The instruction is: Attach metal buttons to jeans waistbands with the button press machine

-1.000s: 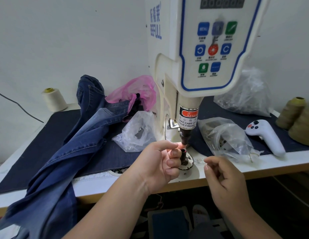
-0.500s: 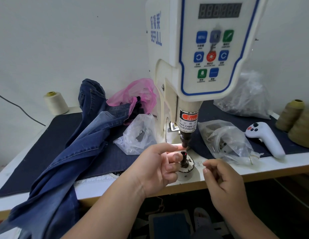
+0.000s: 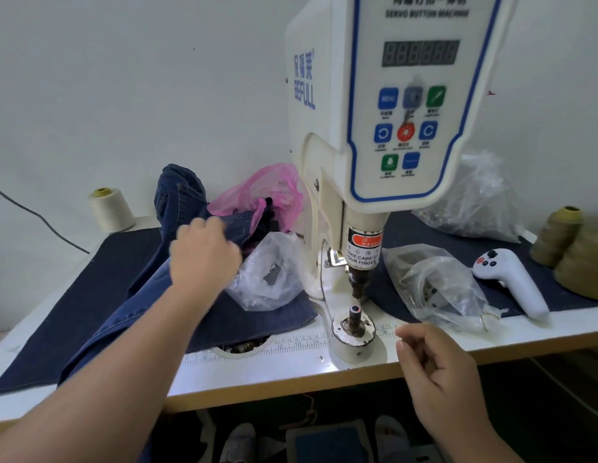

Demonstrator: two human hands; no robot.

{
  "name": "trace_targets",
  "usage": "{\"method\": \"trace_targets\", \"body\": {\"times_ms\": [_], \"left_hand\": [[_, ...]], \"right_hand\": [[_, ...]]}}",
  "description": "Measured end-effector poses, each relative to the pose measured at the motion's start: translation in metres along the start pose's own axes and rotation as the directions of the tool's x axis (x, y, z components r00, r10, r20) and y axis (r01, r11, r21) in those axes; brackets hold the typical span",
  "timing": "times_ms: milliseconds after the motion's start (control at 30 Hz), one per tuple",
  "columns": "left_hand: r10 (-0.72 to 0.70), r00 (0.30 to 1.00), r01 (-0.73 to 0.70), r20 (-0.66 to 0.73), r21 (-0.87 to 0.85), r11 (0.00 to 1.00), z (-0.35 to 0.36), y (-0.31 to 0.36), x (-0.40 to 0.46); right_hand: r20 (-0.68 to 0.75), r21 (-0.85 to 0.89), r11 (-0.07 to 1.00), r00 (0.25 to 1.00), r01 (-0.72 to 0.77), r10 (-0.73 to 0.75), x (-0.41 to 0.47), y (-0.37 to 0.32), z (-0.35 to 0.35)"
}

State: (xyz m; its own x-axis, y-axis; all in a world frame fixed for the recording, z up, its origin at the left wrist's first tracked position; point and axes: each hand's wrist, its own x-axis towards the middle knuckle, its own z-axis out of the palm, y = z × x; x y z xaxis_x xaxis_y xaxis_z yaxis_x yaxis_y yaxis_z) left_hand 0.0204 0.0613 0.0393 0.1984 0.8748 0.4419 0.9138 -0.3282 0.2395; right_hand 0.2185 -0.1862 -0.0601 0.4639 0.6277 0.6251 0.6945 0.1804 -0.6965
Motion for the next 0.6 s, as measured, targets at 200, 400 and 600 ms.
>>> {"method": "trace_targets", "body": {"times_ms": [200, 400, 600], "left_hand": [[-0.237, 0.925, 0.191, 0.295, 0.175, 0.966, 0.031, -0.045, 0.020], [-0.220, 0.974, 0.221, 0.051, -0.029, 0.975, 0.039, -0.056, 0.005], [-0.456, 0.860, 0.301, -0.228, -0.495, 0.815, 0.001, -0.084, -0.016]], "right_hand": [[0.031, -0.020, 1.000, 0.999, -0.010, 0.011, -0.010, -0.002, 0.001], [0.073, -0.052, 0.998, 0.997, -0.033, 0.037, -0.020, -0.004, -0.001], [0.115, 0.051, 0.999, 0.993, -0.002, -0.004, -0.016, -0.028, 0.013]]}}
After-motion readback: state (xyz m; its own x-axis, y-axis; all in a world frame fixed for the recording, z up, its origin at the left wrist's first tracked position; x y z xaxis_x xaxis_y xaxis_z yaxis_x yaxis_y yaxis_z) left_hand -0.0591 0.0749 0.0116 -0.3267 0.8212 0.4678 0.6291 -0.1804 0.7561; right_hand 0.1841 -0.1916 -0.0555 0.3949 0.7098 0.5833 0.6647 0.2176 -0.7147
